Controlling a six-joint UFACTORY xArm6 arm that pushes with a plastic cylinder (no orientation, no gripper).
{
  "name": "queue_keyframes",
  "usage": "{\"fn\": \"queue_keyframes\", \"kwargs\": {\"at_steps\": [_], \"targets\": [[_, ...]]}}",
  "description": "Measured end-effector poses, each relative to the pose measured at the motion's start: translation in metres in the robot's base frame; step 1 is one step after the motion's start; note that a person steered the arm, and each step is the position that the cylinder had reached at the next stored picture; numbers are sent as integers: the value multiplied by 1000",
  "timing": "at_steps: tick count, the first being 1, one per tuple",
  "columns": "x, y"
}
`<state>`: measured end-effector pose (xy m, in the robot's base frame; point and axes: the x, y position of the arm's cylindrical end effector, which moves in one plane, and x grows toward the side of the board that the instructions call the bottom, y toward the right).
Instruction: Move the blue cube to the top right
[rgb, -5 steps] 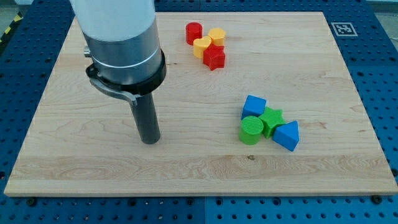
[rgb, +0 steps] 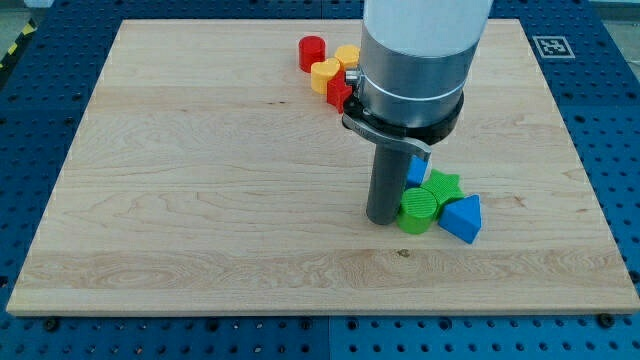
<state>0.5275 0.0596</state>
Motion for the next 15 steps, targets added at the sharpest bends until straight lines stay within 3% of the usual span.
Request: {"fn": "queue_keyframes", "kwargs": {"at_steps": [3,7,13,15], "targets": [[-28,23],[-116,118],[-253,164],[-270,173]]}}
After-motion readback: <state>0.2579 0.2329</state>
